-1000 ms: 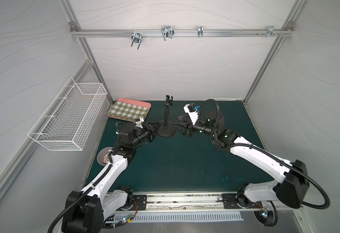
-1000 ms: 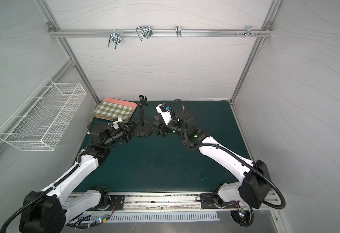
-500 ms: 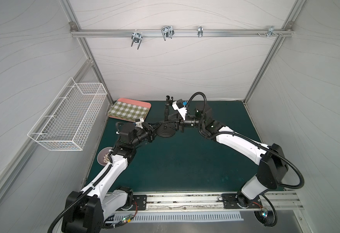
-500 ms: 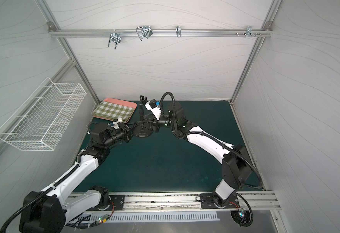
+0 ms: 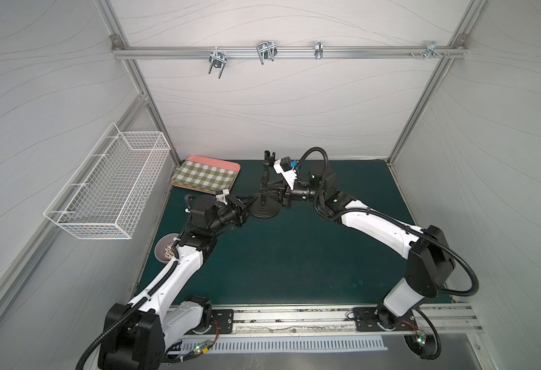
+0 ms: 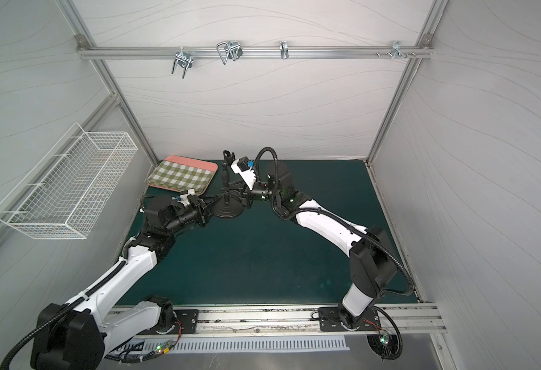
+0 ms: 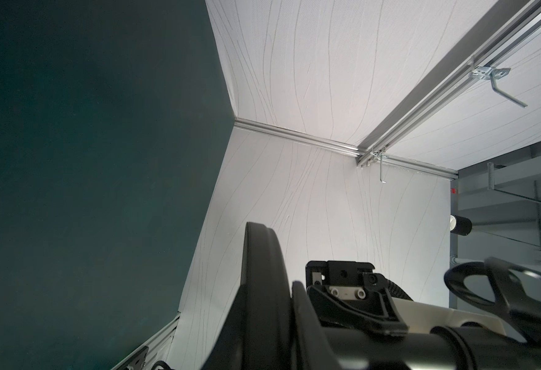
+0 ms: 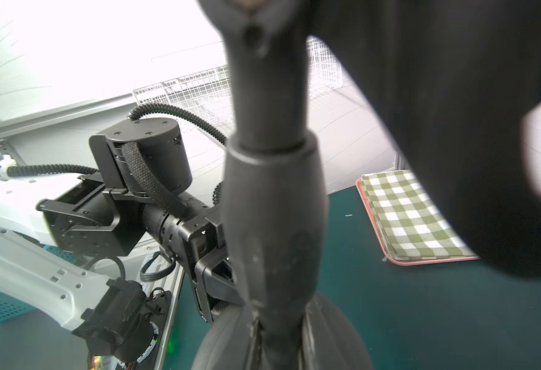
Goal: Assemble a microphone stand
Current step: Place the microphone stand at the center of the board.
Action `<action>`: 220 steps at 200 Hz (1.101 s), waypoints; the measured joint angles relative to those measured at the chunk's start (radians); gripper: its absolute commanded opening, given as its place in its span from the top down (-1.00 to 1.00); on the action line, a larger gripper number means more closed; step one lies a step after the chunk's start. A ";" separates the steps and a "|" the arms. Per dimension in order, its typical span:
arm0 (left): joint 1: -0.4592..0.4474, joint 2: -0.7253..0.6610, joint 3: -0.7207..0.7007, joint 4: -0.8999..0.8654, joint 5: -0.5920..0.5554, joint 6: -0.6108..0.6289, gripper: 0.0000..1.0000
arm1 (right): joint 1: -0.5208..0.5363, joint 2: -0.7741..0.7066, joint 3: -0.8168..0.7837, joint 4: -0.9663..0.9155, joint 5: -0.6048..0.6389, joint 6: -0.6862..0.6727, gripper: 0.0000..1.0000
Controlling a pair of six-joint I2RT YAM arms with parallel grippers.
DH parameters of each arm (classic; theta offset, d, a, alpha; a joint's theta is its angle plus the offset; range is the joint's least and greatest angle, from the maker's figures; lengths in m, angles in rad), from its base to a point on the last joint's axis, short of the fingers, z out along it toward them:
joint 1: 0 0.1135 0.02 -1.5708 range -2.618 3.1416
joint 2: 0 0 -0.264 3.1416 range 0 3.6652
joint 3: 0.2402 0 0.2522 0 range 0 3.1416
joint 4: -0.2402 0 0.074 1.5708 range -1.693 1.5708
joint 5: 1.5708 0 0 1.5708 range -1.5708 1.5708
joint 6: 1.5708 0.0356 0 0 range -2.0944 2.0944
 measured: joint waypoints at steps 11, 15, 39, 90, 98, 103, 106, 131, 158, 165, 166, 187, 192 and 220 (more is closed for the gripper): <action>0.000 0.000 -0.005 -0.006 -0.002 0.005 0.46 | 0.004 -0.008 -0.017 0.003 0.021 -0.002 0.89; 0.000 0.000 -0.007 -0.006 -0.002 0.006 0.39 | 0.006 -0.012 -0.024 0.005 0.029 -0.003 0.89; 0.004 -0.026 -0.033 -0.013 -0.013 0.017 0.10 | 0.004 -0.042 -0.084 -0.006 0.104 -0.011 0.91; 0.042 -0.130 -0.096 -0.045 -0.035 0.029 -0.01 | -0.029 -0.123 -0.247 -0.021 0.267 -0.042 0.91; 0.047 -0.143 -0.096 -0.046 -0.037 0.035 -0.02 | -0.036 -0.134 -0.272 -0.030 0.295 -0.056 0.90; 0.048 -0.149 -0.096 -0.048 -0.038 0.037 -0.02 | -0.039 -0.140 -0.286 -0.035 0.312 -0.064 0.90; 0.049 -0.154 -0.096 -0.050 -0.039 0.042 -0.02 | -0.042 -0.143 -0.294 -0.038 0.322 -0.068 0.90; 0.053 -0.180 -0.096 -0.077 -0.045 0.059 -0.02 | -0.049 -0.166 -0.367 -0.035 0.397 -0.101 0.89; 0.054 -0.187 -0.096 -0.100 -0.046 0.071 -0.02 | -0.049 -0.175 -0.479 0.028 0.473 -0.116 0.88; 0.054 -0.188 -0.096 -0.104 -0.046 0.072 -0.02 | -0.049 -0.173 -0.504 0.040 0.491 -0.116 0.88; 0.054 -0.188 -0.096 -0.105 -0.046 0.073 -0.02 | -0.049 -0.173 -0.506 0.042 0.492 -0.116 0.88; 0.054 -0.203 -0.098 -0.119 -0.046 0.077 -0.02 | -0.049 -0.150 -0.555 0.083 0.539 -0.113 0.88; 0.054 -0.207 -0.099 -0.123 -0.046 0.078 -0.02 | -0.048 -0.141 -0.566 0.102 0.554 -0.113 0.88; 0.054 -0.225 -0.103 -0.140 -0.047 0.084 -0.03 | -0.048 -0.088 -0.613 0.197 0.615 -0.113 0.84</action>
